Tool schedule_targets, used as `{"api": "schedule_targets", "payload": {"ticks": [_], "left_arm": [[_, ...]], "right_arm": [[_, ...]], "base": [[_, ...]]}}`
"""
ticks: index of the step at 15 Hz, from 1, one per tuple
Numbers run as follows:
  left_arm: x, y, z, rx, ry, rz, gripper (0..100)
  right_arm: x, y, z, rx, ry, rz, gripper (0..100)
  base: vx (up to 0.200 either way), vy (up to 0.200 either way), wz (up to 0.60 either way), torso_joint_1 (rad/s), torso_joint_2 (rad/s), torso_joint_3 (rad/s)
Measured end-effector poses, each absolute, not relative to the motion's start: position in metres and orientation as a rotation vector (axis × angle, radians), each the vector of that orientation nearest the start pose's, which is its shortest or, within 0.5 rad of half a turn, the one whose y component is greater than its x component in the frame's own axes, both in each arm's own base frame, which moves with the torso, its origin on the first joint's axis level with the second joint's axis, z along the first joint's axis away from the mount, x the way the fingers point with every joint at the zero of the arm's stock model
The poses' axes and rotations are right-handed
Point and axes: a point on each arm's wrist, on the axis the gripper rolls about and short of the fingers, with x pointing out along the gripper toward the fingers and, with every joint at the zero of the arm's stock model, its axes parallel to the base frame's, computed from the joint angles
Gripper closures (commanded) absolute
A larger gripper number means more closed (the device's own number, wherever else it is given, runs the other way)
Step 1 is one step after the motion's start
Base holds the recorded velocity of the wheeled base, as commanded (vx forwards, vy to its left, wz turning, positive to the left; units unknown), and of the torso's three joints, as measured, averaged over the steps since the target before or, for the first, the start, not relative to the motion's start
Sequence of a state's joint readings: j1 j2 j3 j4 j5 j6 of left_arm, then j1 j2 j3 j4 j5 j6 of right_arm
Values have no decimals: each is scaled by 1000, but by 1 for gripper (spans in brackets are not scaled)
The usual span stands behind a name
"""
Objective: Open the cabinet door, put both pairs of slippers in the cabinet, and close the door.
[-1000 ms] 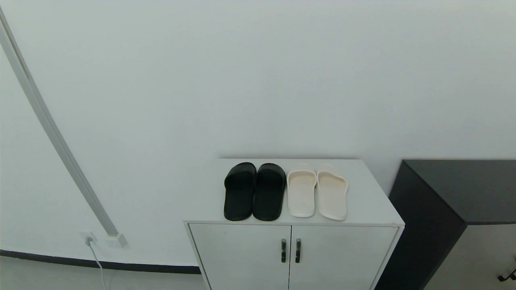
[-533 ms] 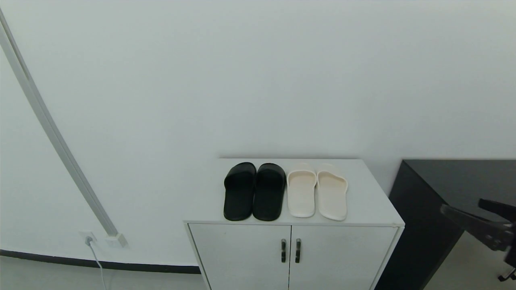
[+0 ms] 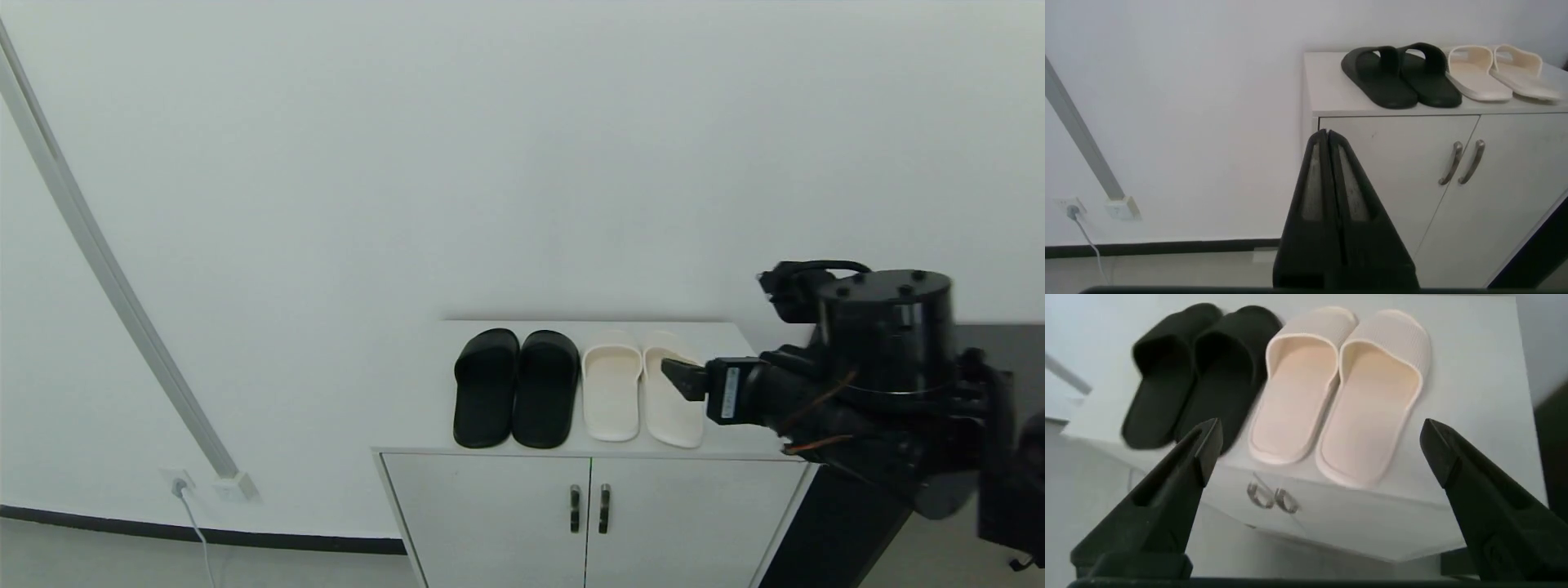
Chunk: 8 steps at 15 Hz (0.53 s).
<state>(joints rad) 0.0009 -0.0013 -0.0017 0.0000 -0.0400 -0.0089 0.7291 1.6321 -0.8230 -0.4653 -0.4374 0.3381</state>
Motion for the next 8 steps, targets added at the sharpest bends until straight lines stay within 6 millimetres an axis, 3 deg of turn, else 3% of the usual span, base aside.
{"api": "schedule_targets", "payload": {"ticks": [4, 8], "left_arm": [[-23, -1, 76, -9, -3, -39, 100], [-23, -1, 76, -9, -3, -39, 100]], "right_arm": [[266, 228, 164, 111, 319, 101, 0], [306, 255, 129, 86, 317, 13, 0]], "base": [[0, 0, 0, 0, 0, 0], [0, 0, 0, 0, 0, 0]]}}
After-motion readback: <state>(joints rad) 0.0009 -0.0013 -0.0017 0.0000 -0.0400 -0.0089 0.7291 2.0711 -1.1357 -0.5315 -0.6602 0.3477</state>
